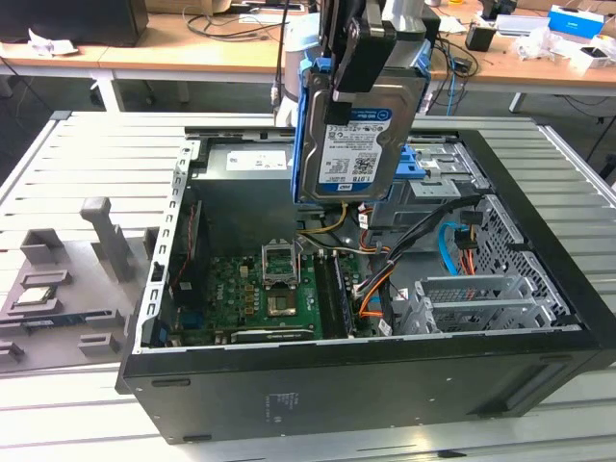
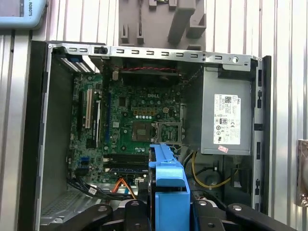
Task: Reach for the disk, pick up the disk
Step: 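Pick up the disk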
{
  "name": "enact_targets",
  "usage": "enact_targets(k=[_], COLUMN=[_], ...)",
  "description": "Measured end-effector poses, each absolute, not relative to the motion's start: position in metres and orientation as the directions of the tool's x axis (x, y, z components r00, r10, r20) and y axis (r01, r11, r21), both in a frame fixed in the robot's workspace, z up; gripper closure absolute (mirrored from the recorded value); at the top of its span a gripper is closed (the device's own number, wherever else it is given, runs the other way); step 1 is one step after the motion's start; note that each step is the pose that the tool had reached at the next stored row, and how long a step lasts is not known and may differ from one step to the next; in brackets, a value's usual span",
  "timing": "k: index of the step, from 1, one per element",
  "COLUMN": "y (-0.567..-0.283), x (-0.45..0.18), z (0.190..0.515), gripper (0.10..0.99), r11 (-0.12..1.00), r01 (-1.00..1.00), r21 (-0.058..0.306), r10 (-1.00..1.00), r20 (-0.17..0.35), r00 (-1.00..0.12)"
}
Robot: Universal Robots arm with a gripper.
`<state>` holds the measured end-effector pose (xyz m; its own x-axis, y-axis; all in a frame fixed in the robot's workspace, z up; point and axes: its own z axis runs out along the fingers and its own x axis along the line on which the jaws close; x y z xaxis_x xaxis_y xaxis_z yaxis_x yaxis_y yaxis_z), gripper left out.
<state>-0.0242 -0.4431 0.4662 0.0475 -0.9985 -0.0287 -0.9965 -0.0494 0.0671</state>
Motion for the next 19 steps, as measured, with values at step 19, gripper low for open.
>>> enact_targets(k=[19], y=[-0.466], x=[-0.024], z=[0.465], gripper=[0.718], r11=[-0.049], r01=[-0.997], r21=[0.067], r10=[-0.998], r20=[-0.029], r00=[0.048])
